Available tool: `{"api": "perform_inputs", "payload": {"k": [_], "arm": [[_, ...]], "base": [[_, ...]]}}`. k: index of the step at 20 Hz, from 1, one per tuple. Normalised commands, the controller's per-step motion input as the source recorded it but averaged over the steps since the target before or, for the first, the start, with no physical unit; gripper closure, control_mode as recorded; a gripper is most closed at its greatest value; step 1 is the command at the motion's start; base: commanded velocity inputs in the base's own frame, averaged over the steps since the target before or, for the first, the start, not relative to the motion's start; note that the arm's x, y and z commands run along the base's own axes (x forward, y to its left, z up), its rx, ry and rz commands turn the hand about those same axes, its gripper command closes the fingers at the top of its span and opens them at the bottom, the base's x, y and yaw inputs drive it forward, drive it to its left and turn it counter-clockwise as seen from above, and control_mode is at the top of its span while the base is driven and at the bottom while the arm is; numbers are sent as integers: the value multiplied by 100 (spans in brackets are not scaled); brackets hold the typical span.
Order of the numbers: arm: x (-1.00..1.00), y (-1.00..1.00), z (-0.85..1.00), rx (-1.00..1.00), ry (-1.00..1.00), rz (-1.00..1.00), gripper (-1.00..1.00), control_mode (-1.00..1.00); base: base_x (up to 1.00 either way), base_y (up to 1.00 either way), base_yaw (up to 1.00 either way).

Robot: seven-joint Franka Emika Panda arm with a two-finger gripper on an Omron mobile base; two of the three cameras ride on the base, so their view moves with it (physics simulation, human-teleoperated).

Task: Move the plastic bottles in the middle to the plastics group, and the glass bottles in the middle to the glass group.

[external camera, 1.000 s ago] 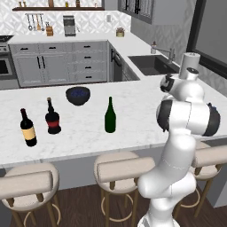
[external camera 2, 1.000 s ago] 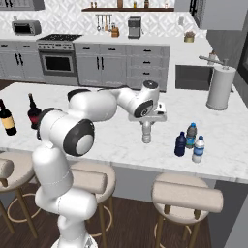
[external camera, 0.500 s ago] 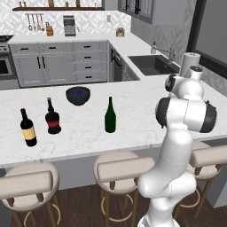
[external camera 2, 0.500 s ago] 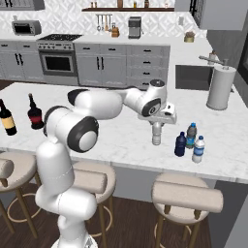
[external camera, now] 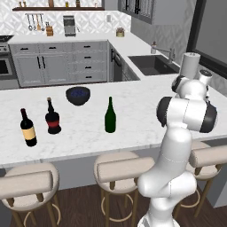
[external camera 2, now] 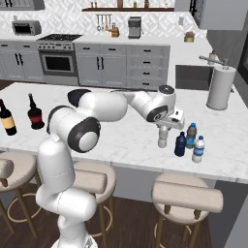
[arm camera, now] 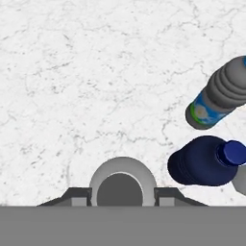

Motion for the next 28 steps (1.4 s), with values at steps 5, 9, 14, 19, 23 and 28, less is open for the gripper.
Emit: {"api": "perform_inputs", "payload": {"k": [5,9,14,19,23,28], "arm": [[-1,0,-15,0,7,-1,100,-100],[0,0,-33,0,5,0,100,-100],[0,0,-33,0,0,0,100,-100],[0,0,-12,0,-1,0,100,-100],[0,0,-4,0,-5,0,100,-100],[0,-3,0,0,-8,-2,100,-100]], "base": [[0,0,0],[0,0,0],[0,0,0],[0,0,0],[0,0,0],[0,0,0]]}}
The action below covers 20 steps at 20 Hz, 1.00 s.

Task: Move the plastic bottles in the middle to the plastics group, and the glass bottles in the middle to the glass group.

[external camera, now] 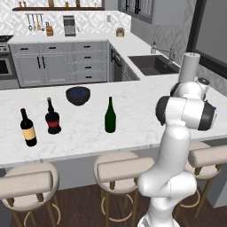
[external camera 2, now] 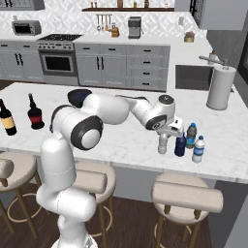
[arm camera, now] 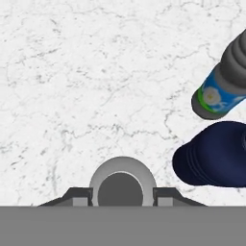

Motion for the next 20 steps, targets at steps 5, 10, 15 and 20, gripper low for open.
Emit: {"api": "perform_inputs", "payload": {"k": [5,10,15,20], "arm": [[0,-1,-8,0,0,-1,100,-100],[0,0,0,0,0,0,-100,-100],[0,0,0,0,0,0,-100,-100],[-1,0,0,0,0,0,-100,-100]], "base": [[0,0,0],[0,0,0],[0,0,0],[0,0,0]]}}
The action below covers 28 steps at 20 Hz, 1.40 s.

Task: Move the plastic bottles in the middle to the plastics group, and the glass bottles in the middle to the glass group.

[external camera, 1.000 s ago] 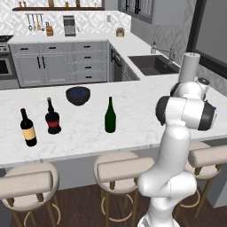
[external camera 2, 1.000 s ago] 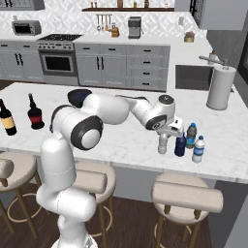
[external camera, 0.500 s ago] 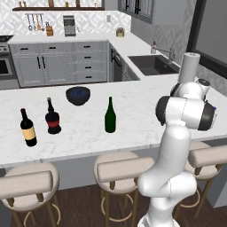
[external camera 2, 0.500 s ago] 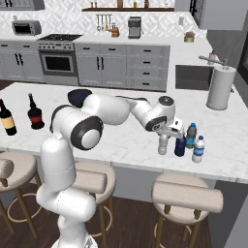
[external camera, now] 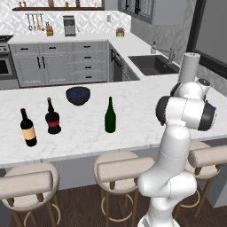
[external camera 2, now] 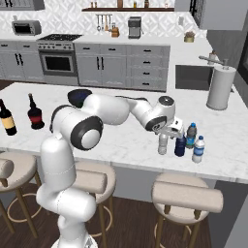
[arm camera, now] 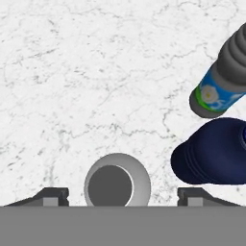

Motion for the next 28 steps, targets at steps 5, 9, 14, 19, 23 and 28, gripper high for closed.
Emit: {"api": "perform_inputs", "payload": {"k": [5,9,14,19,23,28], "arm": [[-14,0,5,0,-3,0,-100,-100],[-56,16,40,0,-14,0,-100,-100],[-36,79,40,-3,-7,0,-100,-100],[-40,84,30,-2,-9,0,-100,-100],[-60,100,40,0,-5,8,-100,-100],[-69,100,66,-5,0,16,-100,-100]], "base": [[0,0,0],[0,0,0],[0,0,0],[0,0,0],[0,0,0],[0,0,0]]}}
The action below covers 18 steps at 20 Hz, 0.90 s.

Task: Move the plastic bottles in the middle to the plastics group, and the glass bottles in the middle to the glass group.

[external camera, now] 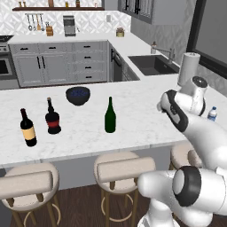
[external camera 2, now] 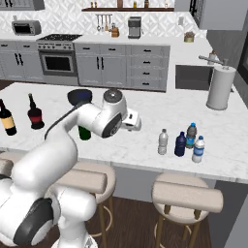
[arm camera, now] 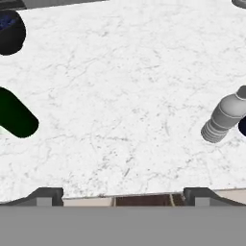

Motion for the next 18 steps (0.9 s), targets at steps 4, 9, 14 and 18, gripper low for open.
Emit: {"api": "perform_inputs", "payload": {"k": [4,9,14,18], "arm": [[-60,100,58,-9,0,18,-100,-100],[-48,83,9,0,-3,18,-100,-100],[-2,100,34,-3,-1,3,-100,-100],[17,77,38,-4,0,-1,-100,-100]], "base": [[0,0,0],[0,0,0],[0,0,0],[0,0,0]]}}
